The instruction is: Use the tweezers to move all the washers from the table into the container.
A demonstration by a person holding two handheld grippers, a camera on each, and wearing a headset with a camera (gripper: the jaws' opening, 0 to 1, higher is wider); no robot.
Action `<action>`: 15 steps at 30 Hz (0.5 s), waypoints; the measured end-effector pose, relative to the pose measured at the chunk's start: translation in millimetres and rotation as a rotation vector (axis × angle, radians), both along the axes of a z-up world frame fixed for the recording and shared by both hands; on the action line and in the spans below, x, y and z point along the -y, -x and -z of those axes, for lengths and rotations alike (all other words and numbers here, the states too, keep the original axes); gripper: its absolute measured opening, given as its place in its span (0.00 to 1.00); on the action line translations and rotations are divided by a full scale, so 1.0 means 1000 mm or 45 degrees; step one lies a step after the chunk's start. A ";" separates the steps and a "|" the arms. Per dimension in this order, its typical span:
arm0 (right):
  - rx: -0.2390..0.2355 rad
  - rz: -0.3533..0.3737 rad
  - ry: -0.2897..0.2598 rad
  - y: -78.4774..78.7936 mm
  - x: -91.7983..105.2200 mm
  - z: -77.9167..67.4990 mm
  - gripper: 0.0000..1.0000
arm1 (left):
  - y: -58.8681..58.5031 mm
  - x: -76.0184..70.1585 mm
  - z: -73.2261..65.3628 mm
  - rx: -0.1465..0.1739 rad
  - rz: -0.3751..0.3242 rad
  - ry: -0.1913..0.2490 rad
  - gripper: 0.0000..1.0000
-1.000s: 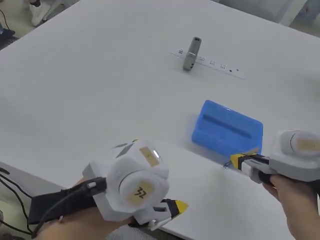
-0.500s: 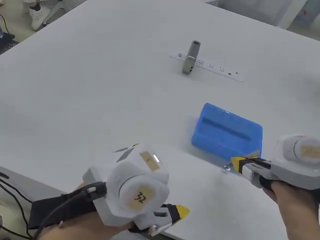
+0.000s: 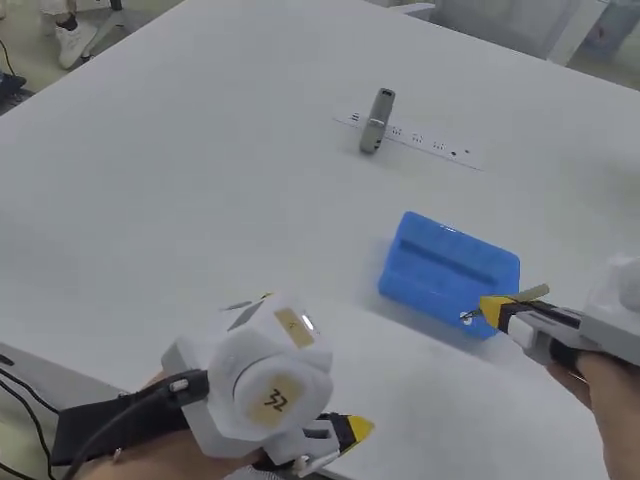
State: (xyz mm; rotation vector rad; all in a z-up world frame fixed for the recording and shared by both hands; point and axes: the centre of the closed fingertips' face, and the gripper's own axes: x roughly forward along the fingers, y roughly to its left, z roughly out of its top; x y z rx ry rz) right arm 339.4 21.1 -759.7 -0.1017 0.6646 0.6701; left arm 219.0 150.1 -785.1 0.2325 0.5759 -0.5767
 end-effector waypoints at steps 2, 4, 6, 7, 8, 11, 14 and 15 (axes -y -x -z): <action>0.010 0.013 -0.011 -0.006 0.002 -0.003 0.02 | 0.000 -0.001 -0.001 0.002 -0.005 0.002 0.87; 0.019 0.031 -0.010 -0.017 0.007 -0.004 0.02 | -0.001 -0.001 -0.001 0.005 -0.007 0.007 0.87; 0.020 0.050 0.001 -0.023 0.010 -0.001 0.02 | -0.001 -0.001 -0.001 0.007 -0.008 0.004 0.87; 0.024 0.055 0.010 -0.028 0.012 0.000 0.02 | -0.001 -0.001 -0.002 0.008 -0.008 0.004 0.87; 0.028 0.056 0.025 -0.032 0.013 0.004 0.02 | -0.001 -0.001 -0.002 0.009 -0.011 0.003 0.87; -0.003 0.061 0.064 -0.037 0.014 0.015 0.02 | -0.001 -0.002 -0.001 0.009 -0.014 -0.001 0.87; -0.021 0.056 0.123 -0.039 0.017 0.028 0.02 | -0.001 -0.002 -0.001 0.009 -0.017 -0.003 0.87; -0.019 0.053 0.133 -0.042 0.017 0.030 0.02 | -0.001 -0.003 -0.001 0.008 -0.018 -0.004 0.87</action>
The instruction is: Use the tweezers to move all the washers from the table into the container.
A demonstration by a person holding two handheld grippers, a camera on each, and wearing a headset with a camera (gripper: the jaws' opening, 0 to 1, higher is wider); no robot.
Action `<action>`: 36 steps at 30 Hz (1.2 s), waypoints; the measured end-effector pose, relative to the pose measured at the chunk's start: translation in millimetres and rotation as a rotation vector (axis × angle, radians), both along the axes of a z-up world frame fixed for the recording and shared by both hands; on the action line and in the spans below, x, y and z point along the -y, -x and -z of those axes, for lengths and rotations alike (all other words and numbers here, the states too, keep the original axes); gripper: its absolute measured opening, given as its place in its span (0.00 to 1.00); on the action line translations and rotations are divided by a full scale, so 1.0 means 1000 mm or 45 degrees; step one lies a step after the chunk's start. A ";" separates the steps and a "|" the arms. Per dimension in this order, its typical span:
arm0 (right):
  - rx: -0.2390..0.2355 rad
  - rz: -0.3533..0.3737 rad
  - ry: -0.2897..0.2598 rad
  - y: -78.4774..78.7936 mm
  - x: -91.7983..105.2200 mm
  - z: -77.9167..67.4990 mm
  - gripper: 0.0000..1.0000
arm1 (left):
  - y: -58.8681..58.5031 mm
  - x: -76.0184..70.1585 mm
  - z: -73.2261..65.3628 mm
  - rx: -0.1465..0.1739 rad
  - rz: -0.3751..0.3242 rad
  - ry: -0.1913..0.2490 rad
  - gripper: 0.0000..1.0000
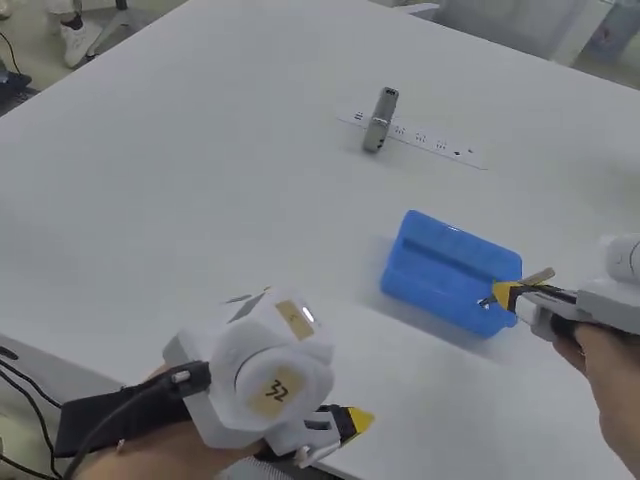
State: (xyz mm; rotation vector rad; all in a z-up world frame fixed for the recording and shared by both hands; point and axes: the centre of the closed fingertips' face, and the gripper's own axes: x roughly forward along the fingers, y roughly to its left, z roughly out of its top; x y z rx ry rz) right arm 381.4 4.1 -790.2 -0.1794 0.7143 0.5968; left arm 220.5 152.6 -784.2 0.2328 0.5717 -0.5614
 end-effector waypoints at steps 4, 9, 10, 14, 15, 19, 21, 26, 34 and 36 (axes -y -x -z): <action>-0.033 0.006 0.031 -0.006 0.004 0.013 0.03 | -0.001 -0.001 0.000 0.002 -0.006 0.003 0.87; -0.055 0.017 0.029 -0.007 0.001 0.019 0.03 | -0.001 -0.001 0.000 0.003 -0.010 -0.002 0.86; -0.063 0.019 0.030 -0.008 0.001 0.022 0.03 | -0.001 -0.001 0.000 0.002 -0.011 0.001 0.86; -0.080 0.023 0.056 -0.006 0.001 0.026 0.03 | -0.001 -0.001 0.000 0.000 -0.008 -0.003 0.86; -0.084 0.022 0.058 -0.006 0.002 0.027 0.03 | -0.001 -0.001 0.000 -0.001 -0.008 -0.003 0.86; -0.078 0.025 0.063 -0.007 0.003 0.025 0.03 | -0.001 -0.001 0.001 -0.002 -0.009 -0.002 0.86; -0.084 0.027 0.060 -0.006 0.002 0.025 0.03 | -0.001 -0.001 0.001 -0.004 -0.007 -0.006 0.86; -0.048 0.014 0.059 -0.003 0.002 0.015 0.03 | 0.000 -0.001 0.001 -0.004 -0.004 -0.008 0.86; 0.004 0.021 -0.042 0.001 0.004 -0.011 0.03 | 0.001 0.000 0.001 -0.006 0.006 -0.011 0.85; 0.029 -0.033 -0.095 0.008 -0.003 -0.028 0.03 | 0.001 0.000 0.001 -0.006 0.006 -0.015 0.85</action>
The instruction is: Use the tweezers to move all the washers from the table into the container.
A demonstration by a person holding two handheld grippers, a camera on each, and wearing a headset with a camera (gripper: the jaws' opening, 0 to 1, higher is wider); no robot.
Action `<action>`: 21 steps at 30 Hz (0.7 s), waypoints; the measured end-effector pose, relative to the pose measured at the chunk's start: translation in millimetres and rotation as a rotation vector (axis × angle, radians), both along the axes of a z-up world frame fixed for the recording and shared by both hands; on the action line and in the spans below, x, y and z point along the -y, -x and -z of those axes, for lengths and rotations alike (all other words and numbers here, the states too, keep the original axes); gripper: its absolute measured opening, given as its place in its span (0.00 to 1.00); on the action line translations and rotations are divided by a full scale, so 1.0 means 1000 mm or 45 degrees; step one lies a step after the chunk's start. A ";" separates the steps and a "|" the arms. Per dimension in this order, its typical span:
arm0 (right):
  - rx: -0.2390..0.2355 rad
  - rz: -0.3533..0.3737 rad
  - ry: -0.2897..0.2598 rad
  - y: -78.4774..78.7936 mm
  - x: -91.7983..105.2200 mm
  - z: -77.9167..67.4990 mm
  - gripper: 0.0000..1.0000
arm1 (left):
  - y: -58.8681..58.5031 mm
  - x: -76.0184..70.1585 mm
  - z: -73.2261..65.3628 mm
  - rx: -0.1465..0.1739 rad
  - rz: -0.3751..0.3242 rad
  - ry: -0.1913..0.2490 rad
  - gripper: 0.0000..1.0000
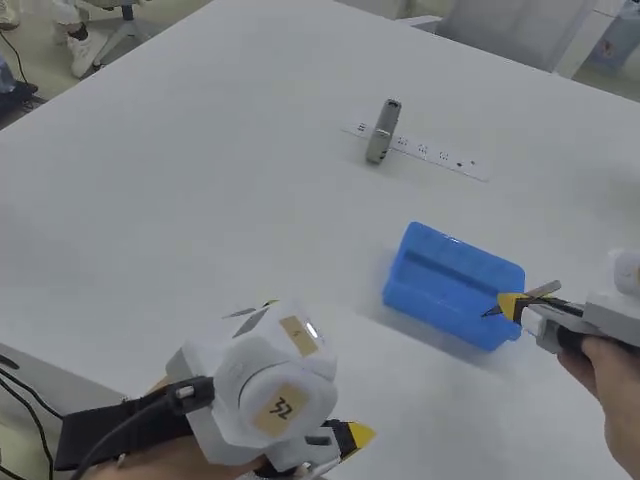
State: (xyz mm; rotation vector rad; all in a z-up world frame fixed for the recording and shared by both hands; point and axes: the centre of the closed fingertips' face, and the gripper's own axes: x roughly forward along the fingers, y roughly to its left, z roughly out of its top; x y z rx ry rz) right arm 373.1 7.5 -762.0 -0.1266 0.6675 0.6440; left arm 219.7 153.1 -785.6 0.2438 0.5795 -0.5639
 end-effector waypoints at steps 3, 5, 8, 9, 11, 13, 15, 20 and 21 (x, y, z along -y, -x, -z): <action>-0.011 -0.139 -0.038 0.021 -0.014 -0.016 0.03 | -0.001 -0.001 -0.001 0.003 -0.006 0.004 0.85; -0.037 -0.224 0.009 0.034 -0.016 -0.013 0.03 | -0.001 -0.001 -0.001 0.005 -0.011 0.009 0.85; -0.019 -0.348 0.152 0.057 -0.020 -0.009 0.03 | -0.001 -0.001 -0.001 0.006 -0.009 0.002 0.85; -0.022 -0.378 0.184 0.061 -0.019 -0.006 0.03 | -0.001 -0.002 0.000 0.006 -0.010 0.000 0.85; -0.049 -0.451 0.285 0.073 -0.017 0.003 0.03 | -0.001 -0.002 0.000 0.005 -0.011 -0.004 0.85; -0.049 -0.506 0.366 0.079 -0.016 0.010 0.03 | -0.001 -0.002 0.000 0.005 -0.011 -0.006 0.84; -0.065 -0.572 0.435 0.085 -0.015 0.016 0.03 | 0.000 -0.002 0.000 0.006 -0.009 -0.011 0.84; -0.047 -0.755 0.653 0.091 -0.008 0.033 0.03 | -0.001 -0.004 0.000 0.021 -0.013 -0.036 0.79; -0.057 -0.782 0.685 0.093 -0.007 0.036 0.03 | -0.002 -0.004 -0.001 0.031 -0.014 -0.035 0.78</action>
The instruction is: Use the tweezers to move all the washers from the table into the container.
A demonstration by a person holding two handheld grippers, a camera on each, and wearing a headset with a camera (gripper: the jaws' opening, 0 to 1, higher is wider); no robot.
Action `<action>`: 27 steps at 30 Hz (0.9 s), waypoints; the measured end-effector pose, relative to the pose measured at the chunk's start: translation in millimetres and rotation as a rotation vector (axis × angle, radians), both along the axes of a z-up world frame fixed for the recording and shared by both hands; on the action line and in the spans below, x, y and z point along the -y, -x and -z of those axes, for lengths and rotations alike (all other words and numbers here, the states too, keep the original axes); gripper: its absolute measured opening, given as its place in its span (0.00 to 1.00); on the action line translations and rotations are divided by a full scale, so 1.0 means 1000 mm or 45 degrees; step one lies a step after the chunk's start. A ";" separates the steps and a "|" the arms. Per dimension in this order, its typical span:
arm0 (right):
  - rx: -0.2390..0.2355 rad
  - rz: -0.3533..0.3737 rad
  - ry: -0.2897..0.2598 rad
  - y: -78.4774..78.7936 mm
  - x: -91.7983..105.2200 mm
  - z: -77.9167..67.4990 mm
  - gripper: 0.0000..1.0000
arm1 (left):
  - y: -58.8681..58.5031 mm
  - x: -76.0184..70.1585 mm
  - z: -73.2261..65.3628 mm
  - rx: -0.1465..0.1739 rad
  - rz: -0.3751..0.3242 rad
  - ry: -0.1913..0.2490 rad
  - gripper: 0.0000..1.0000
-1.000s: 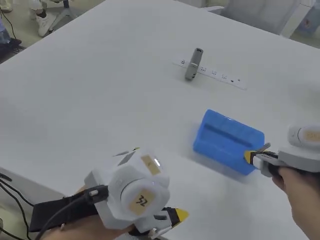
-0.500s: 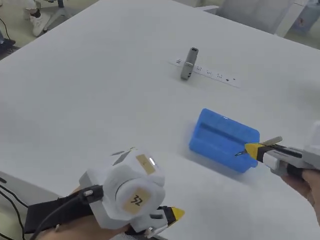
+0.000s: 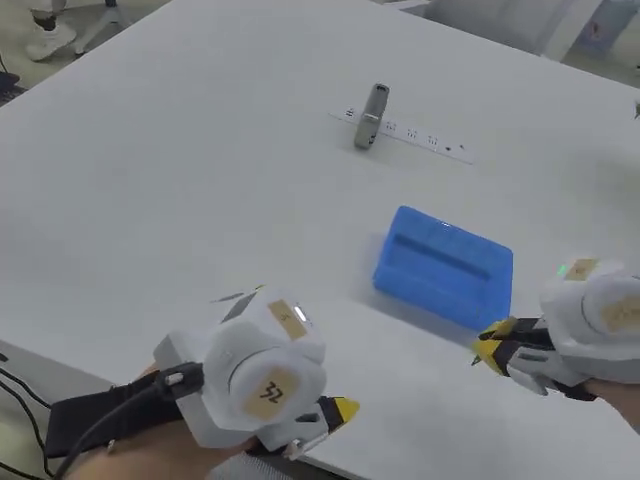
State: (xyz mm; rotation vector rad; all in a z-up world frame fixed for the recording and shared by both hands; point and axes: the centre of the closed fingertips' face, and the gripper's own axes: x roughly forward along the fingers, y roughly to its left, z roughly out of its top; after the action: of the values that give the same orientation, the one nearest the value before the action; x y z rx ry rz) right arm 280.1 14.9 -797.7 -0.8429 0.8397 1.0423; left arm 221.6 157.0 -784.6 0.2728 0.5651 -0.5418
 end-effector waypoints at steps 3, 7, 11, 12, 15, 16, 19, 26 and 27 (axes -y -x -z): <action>-0.027 -0.076 0.095 0.007 0.003 0.012 0.03 | -0.001 0.001 -0.002 0.018 0.001 0.001 0.79; -0.055 -0.134 0.161 0.014 0.004 0.023 0.03 | -0.002 -0.003 0.002 0.041 0.008 -0.091 0.76; -0.069 -0.165 0.191 0.015 0.002 0.030 0.03 | -0.002 -0.002 0.002 0.057 0.030 -0.119 0.76; -0.074 -0.164 0.189 0.014 0.000 0.030 0.03 | -0.001 -0.001 0.003 0.061 0.053 -0.128 0.79; -0.087 -0.174 0.185 0.014 -0.004 0.034 0.03 | -0.002 -0.004 0.006 0.075 0.041 -0.186 0.78; -0.086 -0.179 0.175 0.014 -0.007 0.034 0.03 | -0.002 -0.004 0.005 0.074 0.044 -0.183 0.78; -0.095 -0.191 0.165 0.013 -0.014 0.038 0.03 | -0.002 -0.002 0.003 0.067 0.036 -0.137 0.80; -0.055 -0.221 0.150 0.011 -0.025 0.050 0.03 | -0.002 -0.004 0.004 0.053 0.025 -0.133 0.79; -0.055 -0.227 0.152 0.012 -0.026 0.053 0.03 | -0.002 -0.004 0.005 0.051 0.025 -0.134 0.79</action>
State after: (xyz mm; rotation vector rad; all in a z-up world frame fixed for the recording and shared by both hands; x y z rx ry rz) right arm 268.3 40.9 -850.3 -1.0135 0.8815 1.1783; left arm 223.5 160.8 -789.3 0.3887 0.5531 -0.5253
